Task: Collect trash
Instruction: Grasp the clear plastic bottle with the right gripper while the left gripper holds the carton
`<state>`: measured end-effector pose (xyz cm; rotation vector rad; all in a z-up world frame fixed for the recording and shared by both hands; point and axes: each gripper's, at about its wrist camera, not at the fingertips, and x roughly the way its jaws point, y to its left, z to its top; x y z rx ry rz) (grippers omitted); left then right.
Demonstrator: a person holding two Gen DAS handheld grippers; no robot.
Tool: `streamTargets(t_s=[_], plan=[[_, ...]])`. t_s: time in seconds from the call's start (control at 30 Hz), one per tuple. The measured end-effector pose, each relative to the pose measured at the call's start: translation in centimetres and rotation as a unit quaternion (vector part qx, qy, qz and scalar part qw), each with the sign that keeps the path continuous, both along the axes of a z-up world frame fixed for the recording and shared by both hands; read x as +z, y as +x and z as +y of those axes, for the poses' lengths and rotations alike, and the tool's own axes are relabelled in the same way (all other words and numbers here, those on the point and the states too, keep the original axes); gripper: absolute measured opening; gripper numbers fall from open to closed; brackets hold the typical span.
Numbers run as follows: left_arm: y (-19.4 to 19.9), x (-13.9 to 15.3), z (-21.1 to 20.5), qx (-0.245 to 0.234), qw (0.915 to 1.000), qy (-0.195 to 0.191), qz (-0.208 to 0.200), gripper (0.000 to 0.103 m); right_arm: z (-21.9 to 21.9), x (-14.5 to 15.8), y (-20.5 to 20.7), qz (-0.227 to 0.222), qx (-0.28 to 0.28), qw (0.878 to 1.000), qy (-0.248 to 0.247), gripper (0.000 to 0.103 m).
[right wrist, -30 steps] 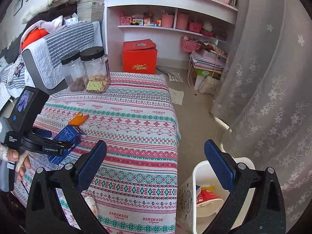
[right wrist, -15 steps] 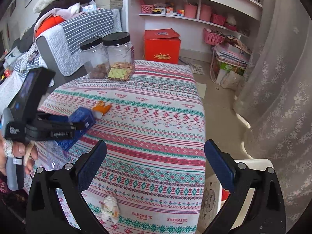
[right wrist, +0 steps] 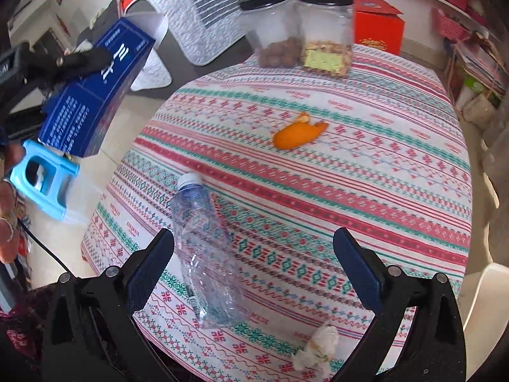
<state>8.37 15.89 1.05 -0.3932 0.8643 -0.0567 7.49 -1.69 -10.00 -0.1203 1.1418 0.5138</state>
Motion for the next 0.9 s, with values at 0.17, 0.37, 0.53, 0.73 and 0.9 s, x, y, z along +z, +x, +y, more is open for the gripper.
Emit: streamTargets(t_s=[0.17,0.37,0.53,0.73,0.9], plan=[[-0.7,-0.7,3.1,0.038,0.9992,-0.007,0.01,0.057,4.1,-3.6,1.2,0.047,0.019,0.999,-0.016,0.096],[-1.2,-1.2,5.4,0.06,0.9978,-0.016,0.021,0.057,5.7,-6.4,2.2,0.085,0.013,0.996,-0.016,0.096],[-1.3,-1.8,6.4,0.071,0.9969,-0.02,0.029,0.057,6.6,-7.8,2.2,0.097,0.02,0.995,-0.026,0.083],[-1.3,-2.4,6.9,0.077,0.996,-0.021,0.041,0.057,7.1,-7.6,2.1,0.092,0.019,0.995,-0.023,0.061],[-1.3,-2.7,7.1,0.083,0.9953,-0.024,0.044,0.057,5.9,-5.2,2.9,0.061,-0.01,0.998,0.001,0.061]])
